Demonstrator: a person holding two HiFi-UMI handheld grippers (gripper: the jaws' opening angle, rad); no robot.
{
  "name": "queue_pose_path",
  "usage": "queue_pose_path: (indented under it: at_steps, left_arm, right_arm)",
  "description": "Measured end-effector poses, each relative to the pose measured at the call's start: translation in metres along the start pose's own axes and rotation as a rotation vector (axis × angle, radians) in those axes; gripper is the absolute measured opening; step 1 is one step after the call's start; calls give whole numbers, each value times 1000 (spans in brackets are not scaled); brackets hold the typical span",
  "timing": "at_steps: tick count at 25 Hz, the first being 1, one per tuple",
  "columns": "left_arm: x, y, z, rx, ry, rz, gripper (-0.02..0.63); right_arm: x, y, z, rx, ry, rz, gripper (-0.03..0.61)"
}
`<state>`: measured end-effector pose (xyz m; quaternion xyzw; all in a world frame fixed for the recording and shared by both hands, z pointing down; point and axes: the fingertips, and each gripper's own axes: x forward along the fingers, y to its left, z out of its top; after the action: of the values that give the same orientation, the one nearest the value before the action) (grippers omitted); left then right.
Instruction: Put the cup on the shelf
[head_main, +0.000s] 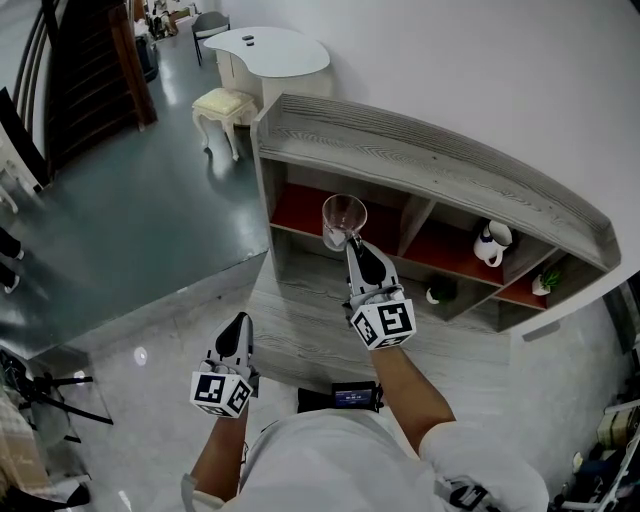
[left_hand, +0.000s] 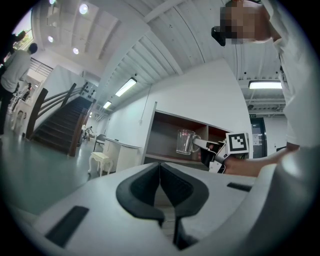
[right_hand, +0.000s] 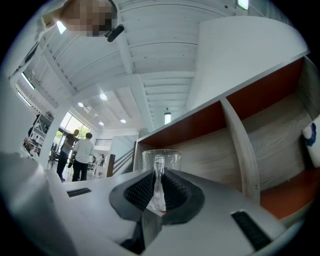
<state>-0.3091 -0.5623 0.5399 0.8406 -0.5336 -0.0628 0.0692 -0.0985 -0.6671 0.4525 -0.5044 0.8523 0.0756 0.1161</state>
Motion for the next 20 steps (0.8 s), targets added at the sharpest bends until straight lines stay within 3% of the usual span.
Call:
queue_pose_path:
  at_steps: [20]
  left_arm:
    - [2, -2, -5, -14, 12, -1, 12]
  right_arm:
    - [30, -10, -25, 10, 42, -50, 46]
